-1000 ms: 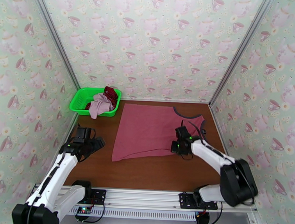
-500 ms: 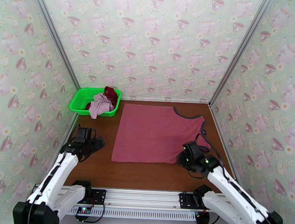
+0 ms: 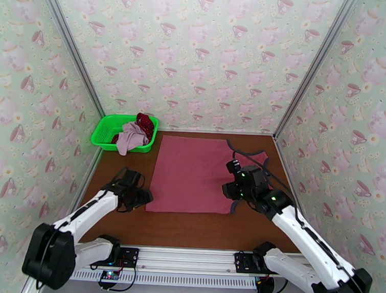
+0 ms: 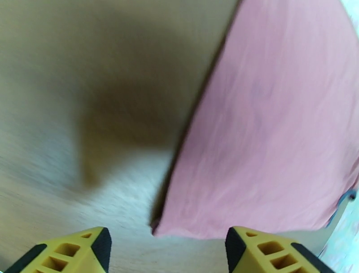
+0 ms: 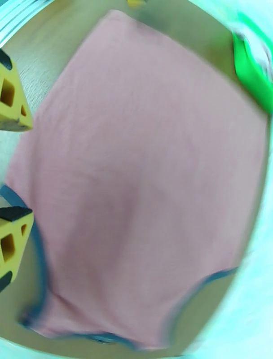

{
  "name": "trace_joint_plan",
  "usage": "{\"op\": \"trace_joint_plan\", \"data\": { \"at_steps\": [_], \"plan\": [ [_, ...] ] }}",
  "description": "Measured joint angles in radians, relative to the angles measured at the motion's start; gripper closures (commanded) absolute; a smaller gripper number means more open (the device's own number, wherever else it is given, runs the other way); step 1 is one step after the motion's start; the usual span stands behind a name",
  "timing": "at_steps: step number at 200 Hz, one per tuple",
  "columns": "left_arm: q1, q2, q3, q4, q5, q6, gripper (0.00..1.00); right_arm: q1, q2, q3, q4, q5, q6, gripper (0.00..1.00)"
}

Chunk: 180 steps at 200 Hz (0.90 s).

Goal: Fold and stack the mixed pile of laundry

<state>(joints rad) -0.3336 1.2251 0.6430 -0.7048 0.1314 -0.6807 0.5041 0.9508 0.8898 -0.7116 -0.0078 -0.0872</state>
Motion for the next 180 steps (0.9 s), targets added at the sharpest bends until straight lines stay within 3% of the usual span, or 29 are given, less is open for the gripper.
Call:
{"op": "trace_joint_plan", "data": {
  "at_steps": [28, 69, 124, 180],
  "plan": [
    [-0.074, 0.029, -0.02, 0.003, 0.003, -0.051, 0.32, 0.001, 0.033, 0.0, -0.016, 0.004, -0.164, 0.51],
    [-0.082, 0.036, -0.042, 0.009, -0.012, -0.113, 0.37, 0.035, 0.079, 0.0, -0.035, 0.019, -0.278, 0.52],
    [-0.083, 0.164, 0.022, -0.028, -0.039, -0.148, 0.48, 0.222, 0.188, 0.002, -0.132, 0.14, -0.475, 0.5],
    [-0.102, 0.175, 0.042, -0.047, -0.068, -0.151, 0.43, 0.314, 0.272, -0.065, -0.15, 0.217, -0.603, 0.52]
  ]
}}
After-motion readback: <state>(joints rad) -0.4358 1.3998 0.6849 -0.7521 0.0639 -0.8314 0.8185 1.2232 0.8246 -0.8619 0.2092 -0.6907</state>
